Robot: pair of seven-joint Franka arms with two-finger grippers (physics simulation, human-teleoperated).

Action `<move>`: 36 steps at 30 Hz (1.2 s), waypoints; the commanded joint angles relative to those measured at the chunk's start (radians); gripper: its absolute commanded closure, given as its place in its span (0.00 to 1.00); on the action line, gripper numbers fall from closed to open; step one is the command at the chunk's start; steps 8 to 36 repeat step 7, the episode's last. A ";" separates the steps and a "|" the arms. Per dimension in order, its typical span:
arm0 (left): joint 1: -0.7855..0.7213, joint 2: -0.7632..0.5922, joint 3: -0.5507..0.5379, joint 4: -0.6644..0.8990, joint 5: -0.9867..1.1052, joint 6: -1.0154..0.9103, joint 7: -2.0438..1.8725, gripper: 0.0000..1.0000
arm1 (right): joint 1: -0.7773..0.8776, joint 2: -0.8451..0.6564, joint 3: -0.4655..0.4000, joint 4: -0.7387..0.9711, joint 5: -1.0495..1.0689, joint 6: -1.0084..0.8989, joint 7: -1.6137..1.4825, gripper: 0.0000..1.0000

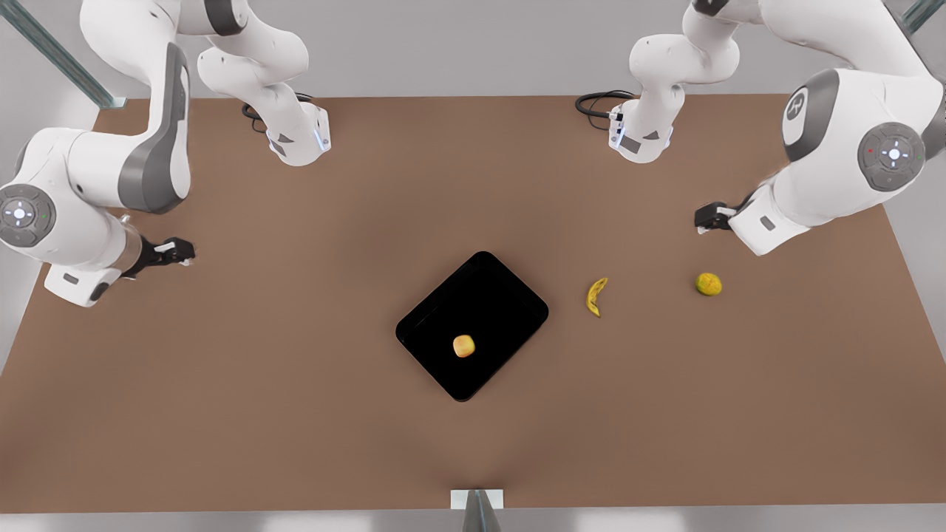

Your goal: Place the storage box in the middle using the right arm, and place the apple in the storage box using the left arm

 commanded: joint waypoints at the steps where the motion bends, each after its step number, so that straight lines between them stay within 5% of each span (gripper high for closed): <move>1: 0.000 0.016 0.001 0.013 0.019 0.001 0.000 0.00 | 0.006 0.001 0.000 0.000 0.002 0.000 0.001 0.00; 3: -0.005 0.029 0.001 0.023 0.027 0.064 0.000 0.00 | 0.017 0.001 0.008 0.011 0.014 0.000 0.008 0.00; 6: -0.006 -0.108 0.002 -0.235 0.025 0.251 -0.017 0.00 | 0.020 0.002 0.009 0.011 0.022 0.002 0.005 0.00; 36: -0.006 -0.108 0.002 -0.236 0.025 0.251 -0.017 0.00 | 0.014 0.015 0.009 0.011 0.026 0.002 0.004 0.00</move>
